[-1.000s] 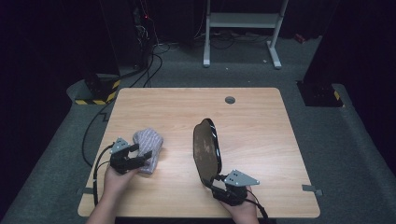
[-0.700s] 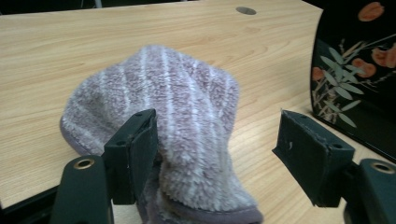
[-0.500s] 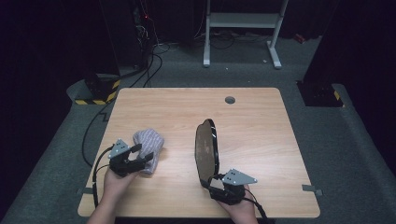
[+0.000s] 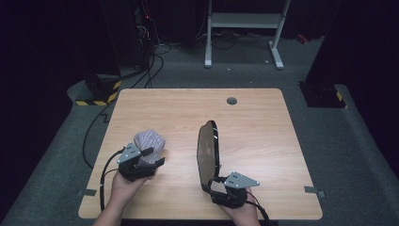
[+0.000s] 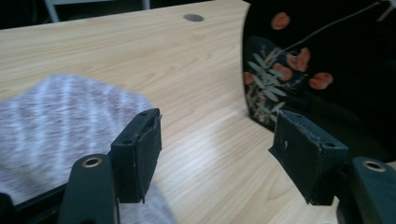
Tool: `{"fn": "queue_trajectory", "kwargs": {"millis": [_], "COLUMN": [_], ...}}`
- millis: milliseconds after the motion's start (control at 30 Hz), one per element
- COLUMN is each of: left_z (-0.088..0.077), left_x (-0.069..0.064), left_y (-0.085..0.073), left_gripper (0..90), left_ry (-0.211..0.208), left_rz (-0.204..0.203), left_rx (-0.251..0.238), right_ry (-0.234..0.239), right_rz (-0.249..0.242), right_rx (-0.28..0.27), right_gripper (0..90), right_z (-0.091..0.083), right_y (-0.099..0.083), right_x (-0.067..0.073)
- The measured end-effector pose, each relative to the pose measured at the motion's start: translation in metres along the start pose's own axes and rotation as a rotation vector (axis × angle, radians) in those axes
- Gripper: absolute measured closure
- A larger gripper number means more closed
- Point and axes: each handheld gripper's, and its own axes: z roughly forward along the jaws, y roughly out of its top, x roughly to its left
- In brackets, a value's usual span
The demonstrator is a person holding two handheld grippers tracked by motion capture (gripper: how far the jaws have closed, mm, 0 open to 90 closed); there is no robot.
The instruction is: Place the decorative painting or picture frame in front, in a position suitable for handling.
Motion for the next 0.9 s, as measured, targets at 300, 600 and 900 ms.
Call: {"fn": "queue_trajectory", "kwargs": {"millis": [300, 600, 900], "left_z": [0.027, 0.043, 0.044], "left_x": [-0.019, -0.024, -0.023], "left_y": [0.005, 0.006, 0.003], "left_gripper": [33.0, 32.9, 32.5], "left_ry": [-0.065, -0.081, -0.077], "left_rz": [0.044, 0.048, 0.055], "left_rx": [0.039, 0.059, 0.089], "right_ry": [-0.028, -0.064, -0.107], "right_rz": [-0.013, -0.014, 0.006], "right_rx": [-0.007, -0.018, -0.022], "right_gripper": [50.3, 54.7, 57.5], "right_z": [-0.014, -0.032, -0.035], "right_y": [-0.005, -0.011, -0.012], "right_x": [0.003, 0.003, -0.005]}}
